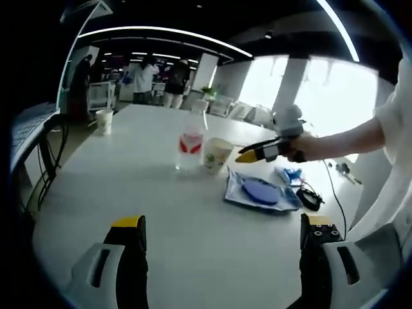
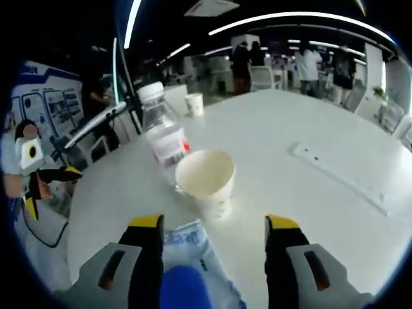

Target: Arrange the tabletop items into an orderly group along one side of the table until the central work area is clear of visible clutter.

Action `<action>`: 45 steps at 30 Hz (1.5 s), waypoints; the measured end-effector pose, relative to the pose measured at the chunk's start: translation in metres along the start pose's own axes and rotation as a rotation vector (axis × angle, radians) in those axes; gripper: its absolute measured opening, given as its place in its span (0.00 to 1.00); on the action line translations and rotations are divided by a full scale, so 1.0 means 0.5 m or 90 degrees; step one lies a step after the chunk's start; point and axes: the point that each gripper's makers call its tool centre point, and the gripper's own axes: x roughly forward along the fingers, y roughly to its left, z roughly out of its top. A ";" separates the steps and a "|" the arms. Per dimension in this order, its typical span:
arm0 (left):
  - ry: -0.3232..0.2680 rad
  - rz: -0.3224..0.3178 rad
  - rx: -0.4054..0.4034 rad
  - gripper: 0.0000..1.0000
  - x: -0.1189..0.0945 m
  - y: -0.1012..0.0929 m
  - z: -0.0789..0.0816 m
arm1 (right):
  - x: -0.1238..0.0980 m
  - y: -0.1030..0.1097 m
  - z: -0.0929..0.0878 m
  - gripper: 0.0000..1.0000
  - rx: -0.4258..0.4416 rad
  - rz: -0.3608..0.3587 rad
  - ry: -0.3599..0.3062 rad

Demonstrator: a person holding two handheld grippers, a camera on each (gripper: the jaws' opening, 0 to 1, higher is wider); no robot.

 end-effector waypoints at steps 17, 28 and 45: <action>0.014 -0.031 0.018 0.96 0.029 -0.023 0.014 | -0.095 -0.012 -0.043 0.67 0.050 -0.034 -0.032; 0.024 -0.052 0.031 0.96 0.053 -0.043 0.017 | -0.155 -0.021 -0.065 0.67 0.060 -0.054 -0.041; 0.049 -0.092 0.058 0.95 0.090 -0.072 0.028 | -0.233 -0.025 -0.092 0.66 0.068 -0.082 -0.048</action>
